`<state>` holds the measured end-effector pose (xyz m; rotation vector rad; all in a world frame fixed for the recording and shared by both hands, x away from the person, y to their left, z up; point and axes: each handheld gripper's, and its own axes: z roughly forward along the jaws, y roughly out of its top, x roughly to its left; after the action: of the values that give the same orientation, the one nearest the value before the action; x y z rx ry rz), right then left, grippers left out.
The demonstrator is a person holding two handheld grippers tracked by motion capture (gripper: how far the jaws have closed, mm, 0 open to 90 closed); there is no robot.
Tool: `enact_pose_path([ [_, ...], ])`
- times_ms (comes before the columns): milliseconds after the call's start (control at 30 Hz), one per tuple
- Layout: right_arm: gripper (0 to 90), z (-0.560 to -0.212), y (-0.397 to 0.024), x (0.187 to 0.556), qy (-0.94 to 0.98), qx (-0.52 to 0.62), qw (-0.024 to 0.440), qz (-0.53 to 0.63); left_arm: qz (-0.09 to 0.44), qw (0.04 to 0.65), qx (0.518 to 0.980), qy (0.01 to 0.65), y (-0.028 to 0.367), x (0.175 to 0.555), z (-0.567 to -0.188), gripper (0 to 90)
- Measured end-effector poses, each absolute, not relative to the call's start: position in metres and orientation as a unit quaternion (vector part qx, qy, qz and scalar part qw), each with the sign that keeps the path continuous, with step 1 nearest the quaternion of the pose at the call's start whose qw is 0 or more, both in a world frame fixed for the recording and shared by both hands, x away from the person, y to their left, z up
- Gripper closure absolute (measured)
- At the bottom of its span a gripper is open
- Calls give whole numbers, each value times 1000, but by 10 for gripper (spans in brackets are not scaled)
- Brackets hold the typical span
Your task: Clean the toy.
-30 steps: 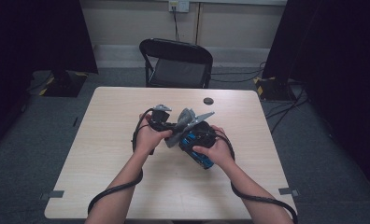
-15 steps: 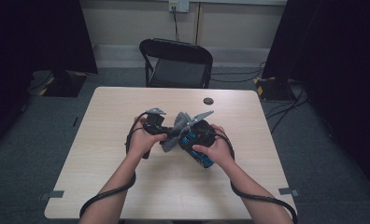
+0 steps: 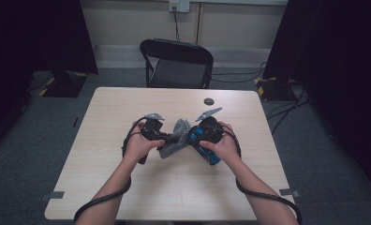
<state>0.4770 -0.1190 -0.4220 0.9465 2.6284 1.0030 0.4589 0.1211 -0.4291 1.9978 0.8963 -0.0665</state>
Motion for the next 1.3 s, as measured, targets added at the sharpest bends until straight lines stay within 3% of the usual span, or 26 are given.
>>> enact_pose_path([
  [333,254,-419,-127,476,881,319,86,340,11,475,777,413,151,467,-424,765],
  [567,254,-422,-116,468,886,302,74,343,37,488,759,430,144,478,-415,765],
  [933,254,-423,-105,462,891,290,71,343,10,496,761,417,112,482,-423,764],
  [1300,254,-420,-101,463,893,283,70,344,-9,489,773,404,105,477,-426,764],
])
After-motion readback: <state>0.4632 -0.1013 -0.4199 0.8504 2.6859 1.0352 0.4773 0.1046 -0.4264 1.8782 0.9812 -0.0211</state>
